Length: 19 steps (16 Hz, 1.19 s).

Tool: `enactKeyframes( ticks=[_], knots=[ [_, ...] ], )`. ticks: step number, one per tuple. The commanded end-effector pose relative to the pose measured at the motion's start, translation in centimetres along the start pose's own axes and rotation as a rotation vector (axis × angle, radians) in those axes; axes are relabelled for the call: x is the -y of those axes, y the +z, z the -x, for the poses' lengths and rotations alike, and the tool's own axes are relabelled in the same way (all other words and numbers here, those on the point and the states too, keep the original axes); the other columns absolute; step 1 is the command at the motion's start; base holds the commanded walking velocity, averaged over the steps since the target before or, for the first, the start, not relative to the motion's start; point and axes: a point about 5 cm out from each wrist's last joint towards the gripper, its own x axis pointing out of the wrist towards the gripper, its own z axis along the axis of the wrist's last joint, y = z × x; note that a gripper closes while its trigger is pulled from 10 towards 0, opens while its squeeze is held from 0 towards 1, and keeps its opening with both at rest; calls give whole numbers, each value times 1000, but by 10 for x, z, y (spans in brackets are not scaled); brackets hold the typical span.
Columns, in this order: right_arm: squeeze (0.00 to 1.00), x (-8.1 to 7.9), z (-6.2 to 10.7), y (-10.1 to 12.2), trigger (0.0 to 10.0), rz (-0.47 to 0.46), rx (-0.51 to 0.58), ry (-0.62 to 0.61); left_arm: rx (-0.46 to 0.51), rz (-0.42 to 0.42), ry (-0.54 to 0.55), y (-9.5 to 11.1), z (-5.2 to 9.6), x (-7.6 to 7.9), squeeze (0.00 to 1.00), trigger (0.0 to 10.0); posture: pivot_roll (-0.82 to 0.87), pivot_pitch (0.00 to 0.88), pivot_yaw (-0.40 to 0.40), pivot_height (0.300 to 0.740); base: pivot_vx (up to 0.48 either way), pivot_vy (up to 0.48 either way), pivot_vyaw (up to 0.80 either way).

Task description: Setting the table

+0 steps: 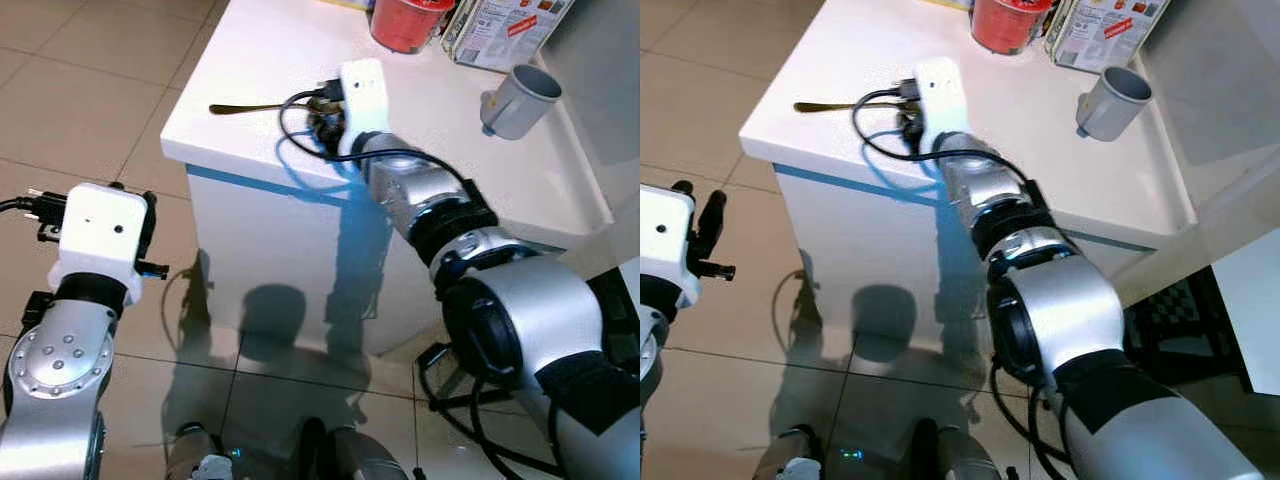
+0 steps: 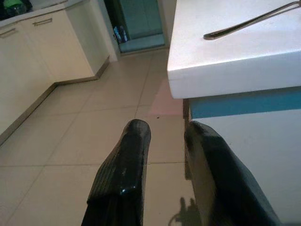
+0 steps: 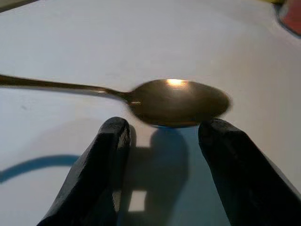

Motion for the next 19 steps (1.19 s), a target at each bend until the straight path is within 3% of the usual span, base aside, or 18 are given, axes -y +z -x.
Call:
enactKeyframes(
  ticks=[1,3,5,6,7,8,10,12,14,15,17,19],
  knots=[
    [0,20,4,-12,10000,-74,-42,-45,6,-3,-22,2,4,3,0,10000,158,234,-238,740,0,0,0],
    [0,28,6,-14,10000,-139,-35,-49,5,2,-37,2,3,6,0,10000,152,215,-225,740,0,0,0],
    [0,33,7,-2,10000,-219,37,4,4,13,-47,-1,-3,10,0,10000,141,173,-213,740,0,0,0],
    [0,40,9,15,10000,-258,115,39,9,36,-47,-2,-9,13,0,10000,128,121,-201,740,0,0,0],
    [0,44,10,22,10000,-268,148,50,11,49,-47,-2,-11,14,0,10000,128,121,-201,740,0,0,0],
    [0,56,15,36,10000,-278,232,53,21,79,-56,-2,-16,21,0,10000,113,54,-185,740,0,0,0],
    [0,72,23,38,10000,-280,307,22,4,145,-59,-9,-23,31,0,10000,89,0,-162,740,0,0,0],
    [0,82,37,20,10000,-250,351,-5,-13,190,-54,-17,-30,41,0,10000,76,0,-145,740,0,0,0],
    [0,63,90,-41,10000,-157,326,-43,-44,166,-51,-26,-44,52,0,10000,51,0,-110,740,0,0,0],
    [0,58,105,-56,10000,-160,310,-78,-26,188,-57,-23,-47,53,0,10000,42,0,-99,740,0,0,0],
    [0,54,125,-74,10000,-141,274,-134,14,213,-68,-14,-53,54,0,10000,34,0,-80,740,0,0,0],
    [0,53,135,-82,10000,-134,243,-157,28,222,-77,-13,-54,56,0,10000,30,0,-73,740,276,0,466]
  ],
)
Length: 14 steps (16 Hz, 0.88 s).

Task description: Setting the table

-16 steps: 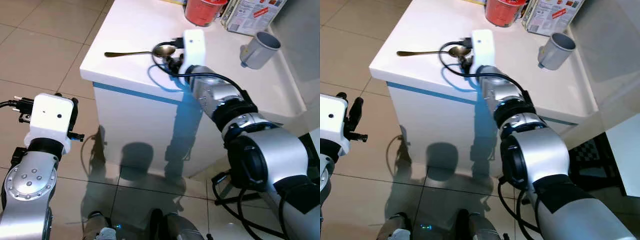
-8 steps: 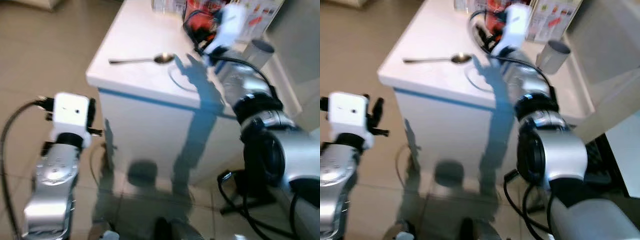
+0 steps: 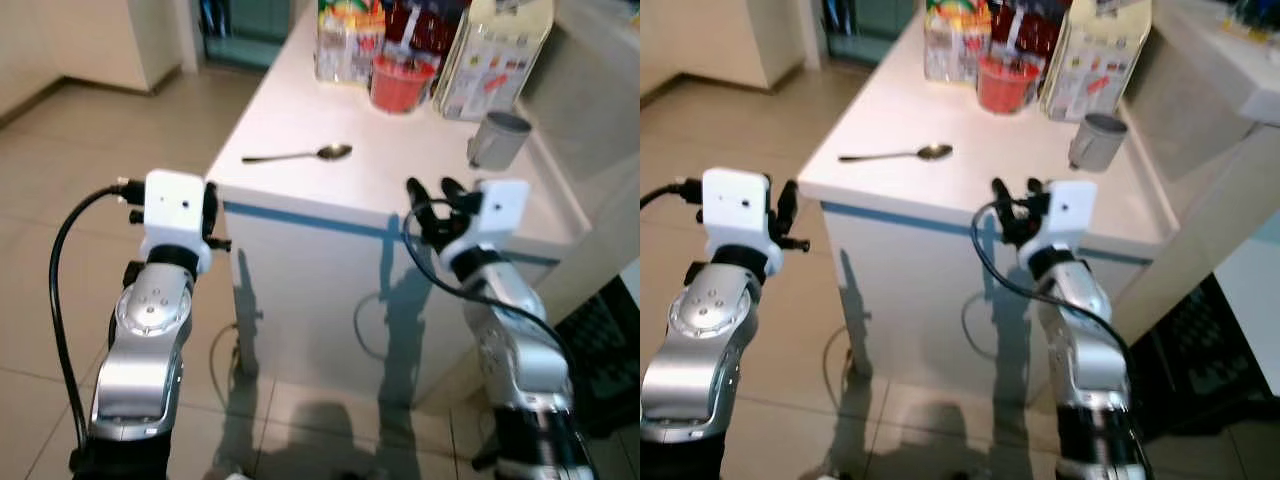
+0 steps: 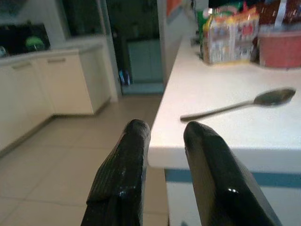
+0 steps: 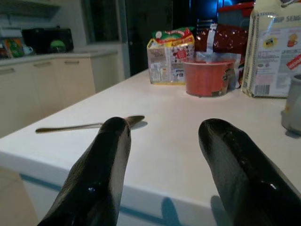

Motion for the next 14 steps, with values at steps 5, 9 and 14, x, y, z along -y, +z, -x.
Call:
enactKeyframes(
  ticks=[5,9,14],
  knots=[
    [0,-2,8,5,10000,17,-44,-29,2,0,-13,-3,1,1,0,10000,46,0,-80,740,356,0,784],
    [0,-11,9,5,10000,0,-56,-28,9,-23,-16,-3,5,-2,0,10000,55,0,-86,740,388,0,741],
    [0,-6,6,13,10000,37,-38,-50,15,-15,-20,-7,5,-2,0,10000,49,0,-94,740,387,0,0]
  ],
)
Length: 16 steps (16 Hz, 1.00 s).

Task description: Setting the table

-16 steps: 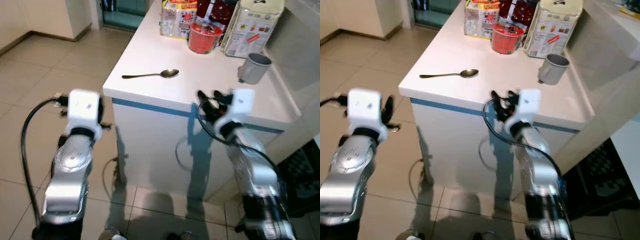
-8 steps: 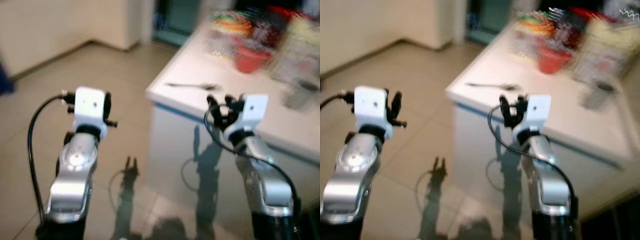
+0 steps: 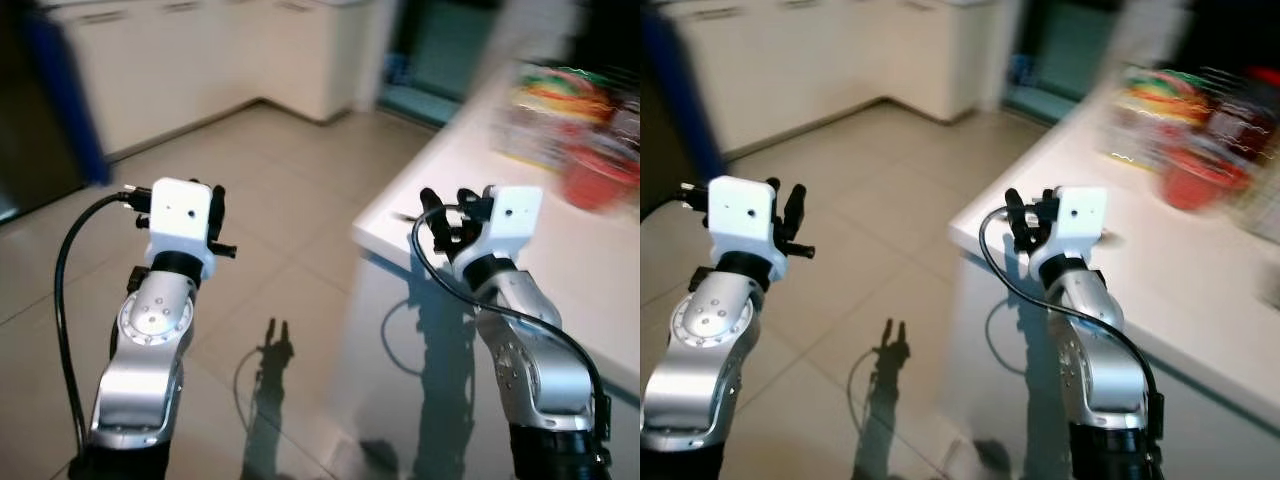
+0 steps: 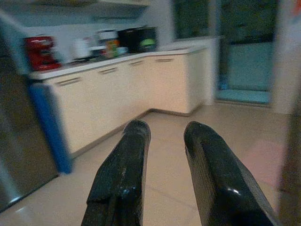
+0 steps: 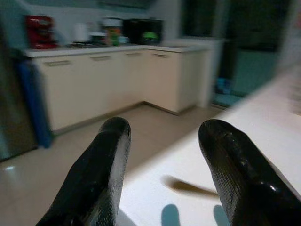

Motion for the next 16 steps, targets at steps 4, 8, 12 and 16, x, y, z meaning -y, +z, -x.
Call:
enactKeyframes(
  ticks=[4,8,12,16],
  knots=[
    [0,1,5,9,10000,2,27,-32,3,3,-33,-4,-6,4,0,10000,27,0,-78,740,384,0,-706],
    [0,1,10,11,10000,14,34,-49,-4,-10,-113,-6,-8,14,0,10000,2,0,-57,740,85,0,-192],
    [0,9,9,15,10000,96,-45,-76,24,-32,-224,-7,-5,25,0,10000,-9,0,-58,740,0,0,0],
    [0,3,-9,18,10000,225,-170,134,27,-59,-319,-11,-2,31,0,10000,-8,0,-71,740,0,0,0]
  ],
)
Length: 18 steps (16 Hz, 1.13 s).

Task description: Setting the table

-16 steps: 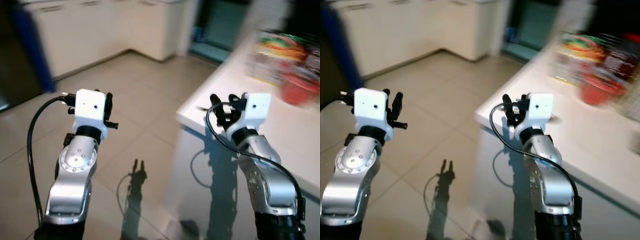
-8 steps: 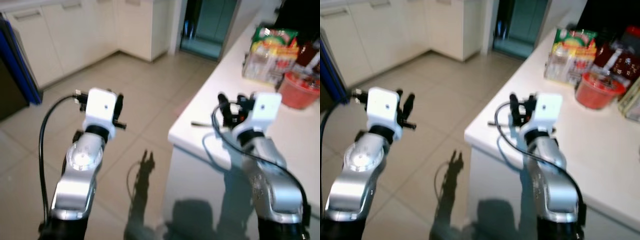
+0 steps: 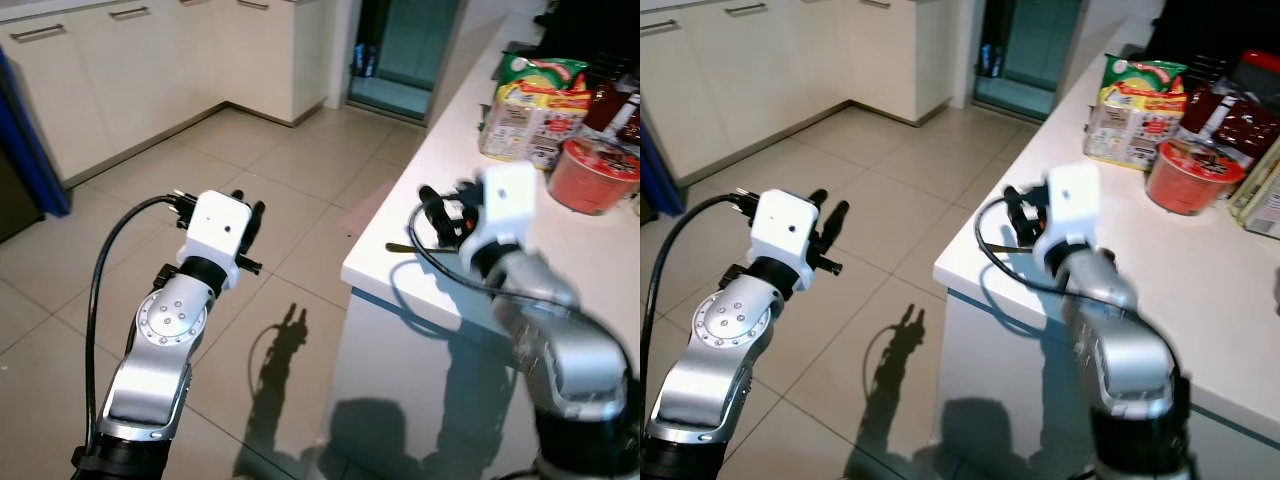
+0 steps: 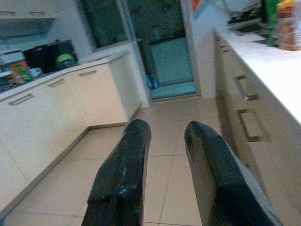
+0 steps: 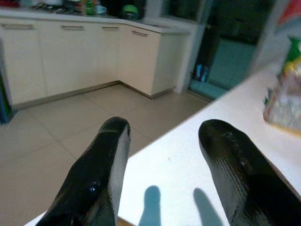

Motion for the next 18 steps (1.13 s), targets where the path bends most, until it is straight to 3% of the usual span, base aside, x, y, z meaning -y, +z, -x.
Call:
enactKeyframes(
  ticks=[1,7,8,9,11,14,18],
  knots=[
    [0,-3,-7,-5,10000,35,-65,73,7,-3,-60,-1,1,5,0,10000,-3,0,-78,740,0,0,0],
    [0,13,-62,-16,10000,302,-258,239,-39,-68,-272,-12,16,19,0,10000,24,0,-111,740,0,0,0],
    [0,17,-66,-16,10000,380,-285,265,-43,-73,-305,-12,19,23,0,10000,38,0,-125,740,0,0,0],
    [0,18,-67,-16,10000,398,-290,269,-43,-74,-313,-12,20,24,0,10000,38,0,-125,740,0,0,0],
    [0,25,-62,-16,10000,474,-360,424,-59,-82,-355,-14,27,28,0,10000,57,0,-138,740,0,0,0],
    [0,37,-51,-12,10000,514,-396,513,-65,-88,-360,-15,29,28,0,10000,48,0,-129,740,0,0,0],
    [0,62,-11,-25,10000,581,-546,664,-63,-91,-397,-15,26,31,0,10000,19,0,-101,740,0,0,0]
  ],
)
